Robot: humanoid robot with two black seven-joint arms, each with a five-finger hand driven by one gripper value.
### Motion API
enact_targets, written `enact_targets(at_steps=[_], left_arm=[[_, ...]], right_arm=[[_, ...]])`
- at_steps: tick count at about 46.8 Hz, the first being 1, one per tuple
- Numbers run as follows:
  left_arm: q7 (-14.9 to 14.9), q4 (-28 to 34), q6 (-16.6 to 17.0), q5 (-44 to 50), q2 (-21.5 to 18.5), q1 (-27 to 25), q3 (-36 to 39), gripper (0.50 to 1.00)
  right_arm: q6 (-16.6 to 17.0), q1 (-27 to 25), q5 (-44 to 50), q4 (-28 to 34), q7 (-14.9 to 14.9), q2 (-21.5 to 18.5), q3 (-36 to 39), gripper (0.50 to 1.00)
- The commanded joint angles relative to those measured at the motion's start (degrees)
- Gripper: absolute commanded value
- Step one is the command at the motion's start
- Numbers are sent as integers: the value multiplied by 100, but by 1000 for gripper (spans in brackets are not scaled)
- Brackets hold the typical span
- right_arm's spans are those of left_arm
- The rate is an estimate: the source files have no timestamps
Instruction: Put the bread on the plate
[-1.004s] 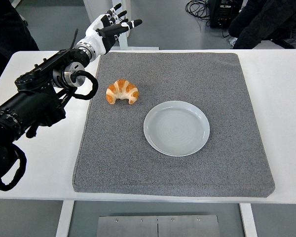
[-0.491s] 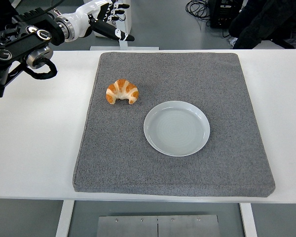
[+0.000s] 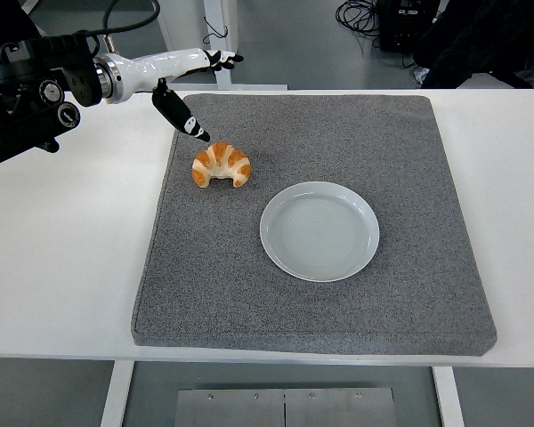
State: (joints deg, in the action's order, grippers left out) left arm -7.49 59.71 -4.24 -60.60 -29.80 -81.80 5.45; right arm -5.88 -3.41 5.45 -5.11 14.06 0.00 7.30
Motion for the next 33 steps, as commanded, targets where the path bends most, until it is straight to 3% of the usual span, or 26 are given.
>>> enact_targets(at_steps=[1, 15, 33], left_arm=[[11, -3, 221, -356, 53, 251, 9, 998], [11, -179, 819, -1138, 361, 990, 27, 995], [-16, -741, 1355, -1323, 888, 1175, 70, 995]], right_arm=[[-1, 7, 0, 1, 0, 0, 0, 1000], [-1, -1, 0, 1, 0, 0, 0, 1000], [-1, -1, 0, 1, 0, 0, 0, 1000]])
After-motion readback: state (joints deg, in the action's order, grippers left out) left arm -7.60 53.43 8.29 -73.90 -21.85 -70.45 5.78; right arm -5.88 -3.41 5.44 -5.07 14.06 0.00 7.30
